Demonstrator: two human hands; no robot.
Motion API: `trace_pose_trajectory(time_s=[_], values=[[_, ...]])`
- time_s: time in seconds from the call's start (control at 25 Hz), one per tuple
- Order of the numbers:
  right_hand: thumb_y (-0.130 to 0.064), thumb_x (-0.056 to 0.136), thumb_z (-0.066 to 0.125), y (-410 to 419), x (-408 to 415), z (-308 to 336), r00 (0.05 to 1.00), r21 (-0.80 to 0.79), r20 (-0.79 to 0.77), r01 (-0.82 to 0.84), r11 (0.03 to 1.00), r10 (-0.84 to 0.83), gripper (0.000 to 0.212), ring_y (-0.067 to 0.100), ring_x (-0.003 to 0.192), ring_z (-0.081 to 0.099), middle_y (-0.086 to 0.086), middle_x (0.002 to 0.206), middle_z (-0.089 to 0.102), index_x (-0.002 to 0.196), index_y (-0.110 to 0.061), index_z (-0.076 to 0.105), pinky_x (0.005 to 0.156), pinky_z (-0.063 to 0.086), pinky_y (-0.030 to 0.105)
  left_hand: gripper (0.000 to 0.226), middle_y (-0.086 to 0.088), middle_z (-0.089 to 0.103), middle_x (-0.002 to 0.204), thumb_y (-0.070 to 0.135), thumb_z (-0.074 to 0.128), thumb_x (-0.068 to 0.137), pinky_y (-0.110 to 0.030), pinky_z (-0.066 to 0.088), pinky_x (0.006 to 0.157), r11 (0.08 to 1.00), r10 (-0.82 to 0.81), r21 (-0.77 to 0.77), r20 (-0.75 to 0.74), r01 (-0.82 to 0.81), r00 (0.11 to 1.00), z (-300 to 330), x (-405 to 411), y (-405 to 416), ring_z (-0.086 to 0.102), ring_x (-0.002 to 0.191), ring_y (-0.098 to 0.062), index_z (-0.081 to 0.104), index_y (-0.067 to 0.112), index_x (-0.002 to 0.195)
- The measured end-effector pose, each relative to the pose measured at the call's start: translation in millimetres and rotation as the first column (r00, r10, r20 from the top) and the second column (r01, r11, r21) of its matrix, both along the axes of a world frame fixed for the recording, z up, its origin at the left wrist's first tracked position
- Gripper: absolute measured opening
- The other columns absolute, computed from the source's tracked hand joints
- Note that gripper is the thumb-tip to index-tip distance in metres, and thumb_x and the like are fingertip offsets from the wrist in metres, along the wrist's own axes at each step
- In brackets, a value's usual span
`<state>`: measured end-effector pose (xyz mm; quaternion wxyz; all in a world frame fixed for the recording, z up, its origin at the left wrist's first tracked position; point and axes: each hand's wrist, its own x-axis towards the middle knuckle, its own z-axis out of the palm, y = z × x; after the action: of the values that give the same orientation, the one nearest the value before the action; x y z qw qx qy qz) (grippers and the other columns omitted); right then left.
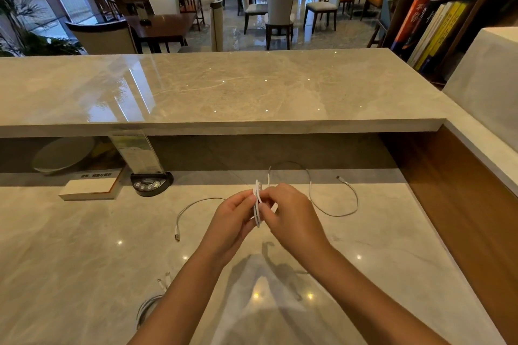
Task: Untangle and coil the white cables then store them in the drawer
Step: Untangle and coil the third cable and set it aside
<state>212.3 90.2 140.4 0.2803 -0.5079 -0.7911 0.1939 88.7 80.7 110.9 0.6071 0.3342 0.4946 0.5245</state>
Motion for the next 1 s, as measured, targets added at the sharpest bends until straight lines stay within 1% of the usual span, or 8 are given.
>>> trace_pose_trajectory(time_s=[0.16,0.36,0.44,0.52,0.64,0.76,0.88,1.0], values=[[-0.017,0.074,0.077,-9.9,-6.9,-29.5,0.976,0.353,0.214,-0.047,0.935,-0.032,0.039,0.011,0.047,0.055,0.003,0.078,0.063,0.109,-0.007,0.064,0.039,0.047,0.018,0.026,-0.011,0.072,0.103,0.013,0.046,0.096,-0.027,0.056,0.082,0.999,0.049,-0.014,0.068,-0.048,0.996,1.1,0.1,1.3,0.068,0.097,-0.019,0.066,0.007,0.111],[-0.019,0.047,0.092,-21.0,-5.9,-48.5,0.938,0.436,0.33,-0.055,0.898,-0.103,0.077,0.012,0.046,0.055,0.003,0.076,0.065,0.118,-0.01,0.063,0.034,0.04,0.019,0.021,-0.009,0.071,0.079,0.011,0.049,0.093,-0.023,0.057,0.068,0.993,0.118,-0.039,0.084,-0.115,0.989,-1.2,4.3,0.4,0.068,0.076,-0.015,0.068,0.002,0.094],[-0.023,0.05,0.09,-25.6,-1.7,-49.4,0.937,0.46,0.347,-0.121,0.879,-0.052,0.064,0.012,0.05,0.055,0.0,0.072,0.063,0.11,-0.017,0.068,0.036,0.037,0.019,0.024,-0.006,0.062,0.063,0.005,0.044,0.094,-0.023,0.054,0.062,0.985,0.16,-0.088,0.161,-0.147,0.974,-5.5,4.3,1.2,0.06,0.064,-0.014,0.063,0.003,0.079],[-0.025,0.072,0.074,-22.8,7.4,-46.2,0.98,0.467,0.199,-0.119,0.876,0.027,0.026,0.013,0.068,0.059,-0.001,0.08,0.064,0.097,-0.019,0.07,0.05,0.042,0.022,0.026,-0.003,0.05,0.056,0.003,0.038,0.095,-0.024,0.052,0.062,0.985,0.16,-0.114,0.308,-0.131,0.938,-7.9,-2.0,5.1,0.048,0.055,-0.012,0.054,0.006,0.075],[-0.033,0.087,0.056,7.6,27.4,-23.6,0.984,0.098,-0.149,0.11,0.989,-0.095,0.032,0.007,0.103,0.049,-0.007,0.111,0.058,0.117,-0.022,0.06,0.081,0.043,0.022,0.021,0.0,0.045,0.059,0.004,0.036,0.095,-0.026,0.055,0.07,0.995,0.058,-0.103,0.424,-0.016,0.904,-0.1,-7.8,3.9,0.043,0.05,-0.008,0.054,0.005,0.084],[-0.026,0.088,0.061,35.8,42.5,-3.3,0.977,-0.455,-0.209,-0.132,0.881,0.038,0.035,0.006,0.098,0.06,-0.008,0.111,0.064,0.123,-0.024,0.058,0.08,0.048,0.022,0.021,-0.001,0.049,0.062,0.007,0.04,0.095,-0.028,0.057,0.075,0.991,-0.061,-0.089,0.377,0.102,0.924,7.6,-0.7,-2.6,0.049,0.051,-0.008,0.06,0.003,0.094],[-0.014,0.089,0.059,42.2,47.2,8.1,0.945,-0.533,-0.327,-0.197,0.823,0.014,0.017,0.004,0.065,0.064,-0.003,0.073,0.071,0.091,-0.025,0.071,0.058,0.049,0.014,0.024,-0.001,0.048,0.062,0.008,0.04,0.096,-0.03,0.057,0.08,0.985,-0.106,-0.097,0.324,0.145,0.94,9.1,2.0,-0.8,0.049,0.053,-0.009,0.062,0.0,0.1],[-0.01,0.089,0.058,49.5,55.8,15.8,0.941,-0.577,-0.338,-0.226,0.785,0.022,0.019,0.006,0.066,0.065,0.0,0.074,0.071,0.086,-0.023,0.072,0.063,0.055,0.016,0.028,-0.002,0.049,0.062,0.012,0.037,0.098,-0.026,0.055,0.079,0.98,-0.173,-0.079,0.103,0.182,0.98,12.0,-1.2,2.6,0.049,0.057,-0.01,0.061,-0.002,0.105]])
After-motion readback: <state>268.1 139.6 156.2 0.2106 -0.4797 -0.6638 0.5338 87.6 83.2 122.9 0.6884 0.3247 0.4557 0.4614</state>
